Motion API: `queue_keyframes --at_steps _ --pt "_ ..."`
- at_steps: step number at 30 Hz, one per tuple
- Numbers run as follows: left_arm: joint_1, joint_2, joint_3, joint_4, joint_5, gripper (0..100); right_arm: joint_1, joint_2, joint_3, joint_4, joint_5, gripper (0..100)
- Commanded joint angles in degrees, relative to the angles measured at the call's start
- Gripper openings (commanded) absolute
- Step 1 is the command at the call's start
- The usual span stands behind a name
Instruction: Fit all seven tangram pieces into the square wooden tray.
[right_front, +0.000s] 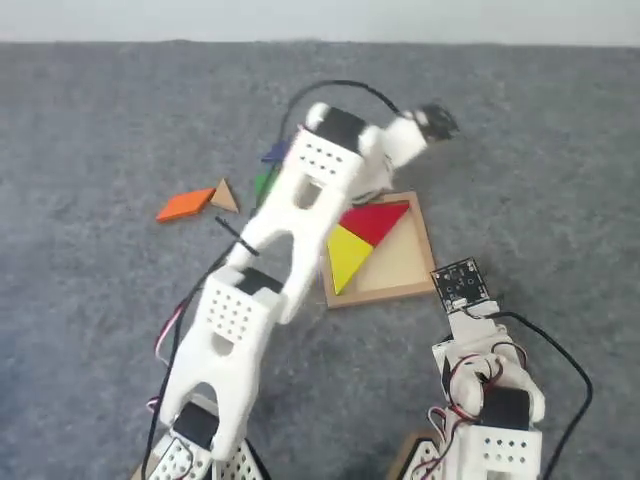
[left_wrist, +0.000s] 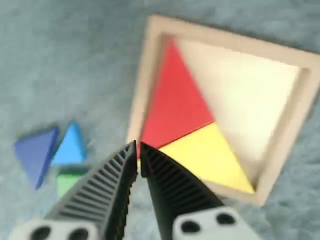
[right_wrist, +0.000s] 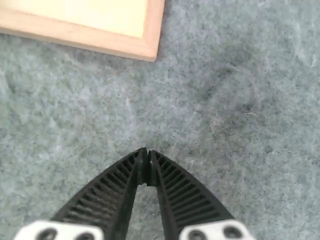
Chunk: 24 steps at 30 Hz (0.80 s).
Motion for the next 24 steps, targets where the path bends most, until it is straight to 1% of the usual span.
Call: queue_keyframes --at_steps 1,5,7,9,13,16,18,20,22,24 --pt "-5.19 -7.38 0.48 2.11 2.46 1 -0.22 -0.84 0.97 0.13 0.44 0.8" --pt "-7.47 -12.92 7.69 1.93 2.73 1 -0.22 -0.84 0.97 0.13 0.44 0.8" --pt "-7.65 -17.05 13.58 1.76 4.22 1 -0.22 -0.84 0.97 0.13 0.44 0.8" --pt "-8.0 -21.71 20.18 -0.18 6.33 1 -0.22 -0.84 0.97 0.13 0.44 0.8" --pt "-10.81 -32.35 35.21 -8.35 11.34 1 -0.22 -0.84 0.97 0.13 0.44 0.8" --pt "-16.53 -39.21 48.04 -17.67 19.25 1 -0.22 -0.84 0.97 0.13 0.44 0.8" --pt "-21.54 -41.58 56.22 -23.47 24.09 1 -0.22 -0.84 0.97 0.13 0.44 0.8" --pt "-26.02 -42.02 62.37 -28.48 24.26 3 -0.22 -0.84 0.97 0.13 0.44 0.8" --pt "-30.07 -41.05 66.42 -32.62 21.71 8 -0.22 -0.84 0.97 0.13 0.44 0.8" --pt "-33.14 -39.38 67.56 -34.37 17.76 14 -0.22 -0.84 0.97 0.13 0.44 0.8"
